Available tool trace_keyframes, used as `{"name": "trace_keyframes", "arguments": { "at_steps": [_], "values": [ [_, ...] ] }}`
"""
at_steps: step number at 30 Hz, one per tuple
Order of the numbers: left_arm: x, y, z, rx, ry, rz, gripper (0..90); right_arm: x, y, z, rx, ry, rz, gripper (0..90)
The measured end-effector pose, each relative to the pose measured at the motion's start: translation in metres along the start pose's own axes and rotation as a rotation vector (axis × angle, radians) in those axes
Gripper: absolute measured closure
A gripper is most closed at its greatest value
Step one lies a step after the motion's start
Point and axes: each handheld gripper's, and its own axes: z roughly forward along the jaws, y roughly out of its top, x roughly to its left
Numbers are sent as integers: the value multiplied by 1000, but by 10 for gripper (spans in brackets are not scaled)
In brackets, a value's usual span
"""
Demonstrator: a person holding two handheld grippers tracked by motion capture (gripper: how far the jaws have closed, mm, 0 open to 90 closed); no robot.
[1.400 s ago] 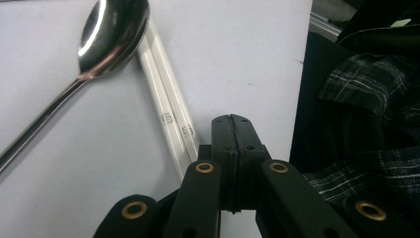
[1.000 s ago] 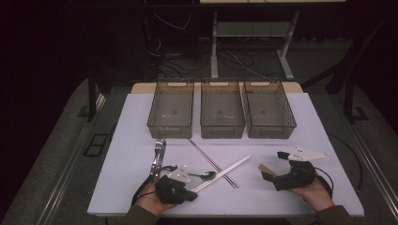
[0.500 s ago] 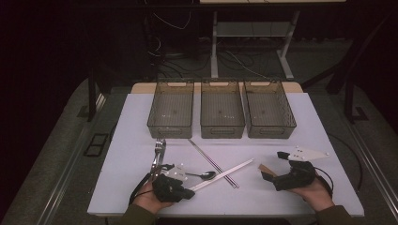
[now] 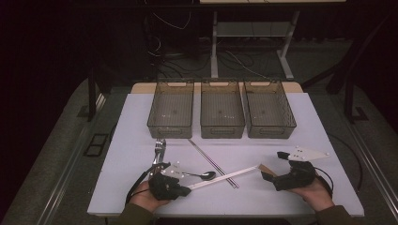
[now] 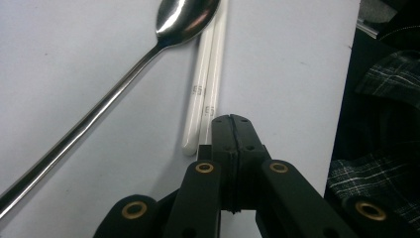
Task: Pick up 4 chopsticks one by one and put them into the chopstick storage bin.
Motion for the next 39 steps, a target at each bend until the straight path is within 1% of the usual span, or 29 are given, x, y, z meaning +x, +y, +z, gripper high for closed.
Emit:
{"name": "trace_keyframes", "arguments": {
  "at_steps": [8,11,13,14,15,17,18,19,22,23,24,25,26,27,28,29,31,37,39],
  "values": [
    [0,0,0,-6,-12,1,894,0,0,0,0,1,-2,7],
    [-1,2,-1,-27,-24,2,889,0,0,0,0,1,0,7],
    [-2,3,-1,-40,-29,14,880,0,0,0,0,2,0,7],
    [-4,3,-1,-50,-30,-1,873,0,0,0,0,2,-1,7],
    [-3,4,-1,-53,-29,15,866,0,0,1,0,2,-1,7],
    [-4,6,-1,-66,-30,11,846,0,0,1,0,2,-2,7],
    [-4,7,-1,-84,-28,5,834,0,0,1,0,2,-3,7],
    [-4,9,-1,-91,-29,15,828,0,0,1,1,2,-2,7],
    [-5,14,2,-120,-27,16,817,0,0,1,-1,3,-2,7],
    [-4,16,3,-122,-24,25,815,0,0,1,0,3,-2,7],
    [-4,17,5,-128,-23,21,811,0,0,1,0,2,-2,7],
    [-4,19,7,-133,-17,25,805,0,0,1,0,3,-3,7],
    [-3,20,8,-134,-11,34,801,0,0,1,0,2,-2,7],
    [-2,22,11,-136,-4,33,801,0,0,1,0,3,-3,7],
    [-2,24,13,-138,-3,23,799,0,0,1,0,3,-2,7],
    [-1,25,15,-132,0,30,793,0,0,1,1,3,-2,7],
    [-2,28,19,-136,4,28,795,0,0,1,1,4,-2,7],
    [-5,33,26,-132,14,63,810,0,0,2,1,3,-1,7],
    [-5,33,27,-122,17,73,821,0,0,2,1,4,-2,7]
  ]
}}
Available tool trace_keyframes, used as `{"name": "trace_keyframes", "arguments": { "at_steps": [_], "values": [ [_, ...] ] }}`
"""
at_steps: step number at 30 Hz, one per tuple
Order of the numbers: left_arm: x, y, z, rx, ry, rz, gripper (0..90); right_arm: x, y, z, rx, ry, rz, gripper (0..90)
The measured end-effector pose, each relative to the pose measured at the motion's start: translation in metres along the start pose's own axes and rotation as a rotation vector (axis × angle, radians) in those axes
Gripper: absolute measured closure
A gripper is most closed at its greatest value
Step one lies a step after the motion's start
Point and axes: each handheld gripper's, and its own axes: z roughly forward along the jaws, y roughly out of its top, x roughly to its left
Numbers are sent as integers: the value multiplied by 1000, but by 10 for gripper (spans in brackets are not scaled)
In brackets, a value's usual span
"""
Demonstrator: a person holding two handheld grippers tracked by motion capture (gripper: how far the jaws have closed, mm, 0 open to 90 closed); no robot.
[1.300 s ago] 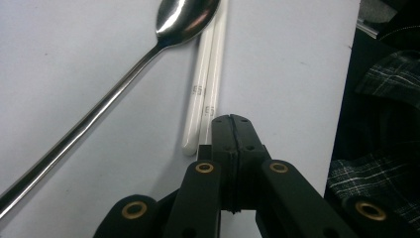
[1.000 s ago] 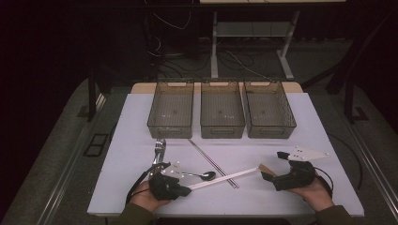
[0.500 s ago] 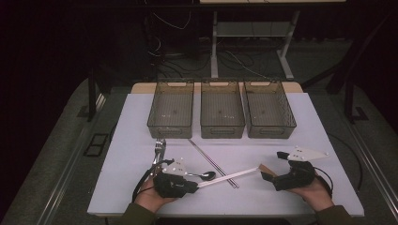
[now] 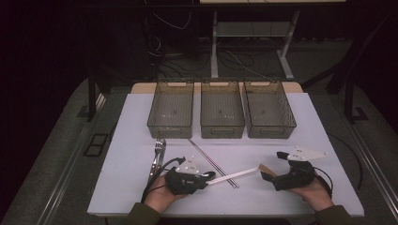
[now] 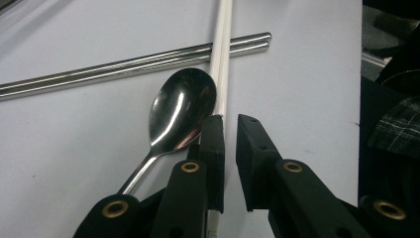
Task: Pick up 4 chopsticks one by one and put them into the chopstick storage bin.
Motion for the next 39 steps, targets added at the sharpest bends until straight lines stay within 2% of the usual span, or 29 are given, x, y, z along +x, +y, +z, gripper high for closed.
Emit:
{"name": "trace_keyframes", "arguments": {
  "at_steps": [11,22,32,39],
  "values": [
    [1,0,2,-6,20,17,829,0,0,0,-2,0,1,7],
    [-1,0,5,5,11,32,827,0,0,0,-2,0,1,7],
    [-3,1,12,14,0,10,808,0,0,0,-4,1,-4,7],
    [-4,1,15,16,-3,16,806,0,0,0,-4,1,-4,7]
  ]
}}
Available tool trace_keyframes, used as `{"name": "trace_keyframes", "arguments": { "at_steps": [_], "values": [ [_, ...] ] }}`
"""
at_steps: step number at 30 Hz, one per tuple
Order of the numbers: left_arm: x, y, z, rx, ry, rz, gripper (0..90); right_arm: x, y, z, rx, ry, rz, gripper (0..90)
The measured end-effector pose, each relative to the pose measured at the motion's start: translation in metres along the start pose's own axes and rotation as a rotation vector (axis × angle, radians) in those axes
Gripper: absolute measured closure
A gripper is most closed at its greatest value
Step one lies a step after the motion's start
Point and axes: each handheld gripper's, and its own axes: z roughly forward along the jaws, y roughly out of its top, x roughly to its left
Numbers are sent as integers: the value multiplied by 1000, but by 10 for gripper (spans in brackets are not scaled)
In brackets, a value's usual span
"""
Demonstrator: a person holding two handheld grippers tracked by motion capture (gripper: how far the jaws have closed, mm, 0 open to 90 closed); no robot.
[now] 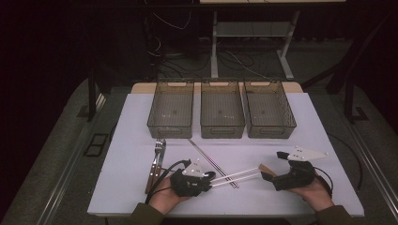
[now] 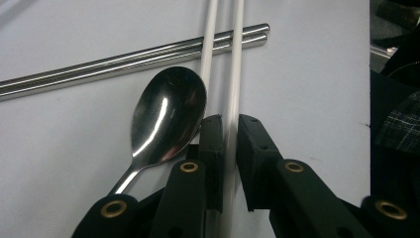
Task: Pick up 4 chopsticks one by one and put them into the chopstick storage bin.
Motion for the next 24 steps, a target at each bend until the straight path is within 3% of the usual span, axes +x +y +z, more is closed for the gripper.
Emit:
{"name": "trace_keyframes", "arguments": {
  "at_steps": [12,20,24],
  "values": [
    [0,-2,0,-13,-6,26,838,1,0,-1,2,6,10,7],
    [1,-2,-1,-13,-16,30,840,2,-8,-4,-1,41,18,7],
    [2,-2,-3,-30,-22,21,840,3,-7,2,23,53,-8,7]
  ]
}}
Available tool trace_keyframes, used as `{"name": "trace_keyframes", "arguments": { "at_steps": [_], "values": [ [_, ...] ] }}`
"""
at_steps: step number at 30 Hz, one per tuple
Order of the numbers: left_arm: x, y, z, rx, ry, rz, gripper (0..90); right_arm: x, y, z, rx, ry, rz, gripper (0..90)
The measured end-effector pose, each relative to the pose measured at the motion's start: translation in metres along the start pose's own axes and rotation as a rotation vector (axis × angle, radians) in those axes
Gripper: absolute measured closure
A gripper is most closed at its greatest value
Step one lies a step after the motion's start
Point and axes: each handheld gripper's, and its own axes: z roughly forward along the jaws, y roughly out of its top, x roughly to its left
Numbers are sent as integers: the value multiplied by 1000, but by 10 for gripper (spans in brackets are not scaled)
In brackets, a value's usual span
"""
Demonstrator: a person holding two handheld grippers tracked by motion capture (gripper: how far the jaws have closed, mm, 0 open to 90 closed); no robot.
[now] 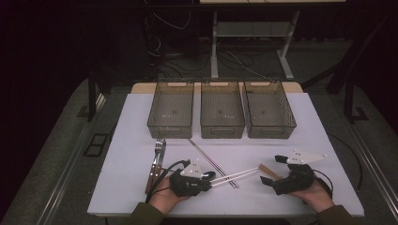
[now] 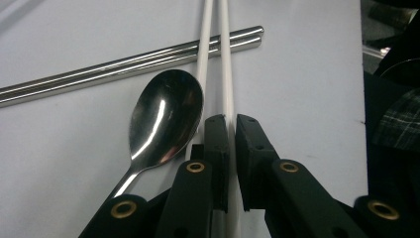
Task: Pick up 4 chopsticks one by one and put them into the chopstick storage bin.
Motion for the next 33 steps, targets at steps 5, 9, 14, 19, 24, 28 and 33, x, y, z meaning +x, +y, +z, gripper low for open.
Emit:
{"name": "trace_keyframes", "arguments": {
  "at_steps": [5,9,14,19,24,28,33],
  "values": [
    [0,1,-4,-29,-14,-15,841,1,3,1,-13,2,-2,7],
    [-1,2,-7,-43,-20,-30,841,2,4,1,-15,2,-3,7],
    [-1,4,-11,-63,-25,-47,841,1,4,1,-15,-1,2,7],
    [-1,5,-15,-81,-22,-53,842,0,5,0,-24,0,10,7],
    [0,5,-17,-88,-18,-65,842,0,5,0,-26,-2,13,7],
    [1,5,-19,-95,-10,-75,841,-1,5,1,-26,1,19,7],
    [5,4,-23,-105,1,-80,842,-2,5,1,-30,5,29,7]
  ]
}}
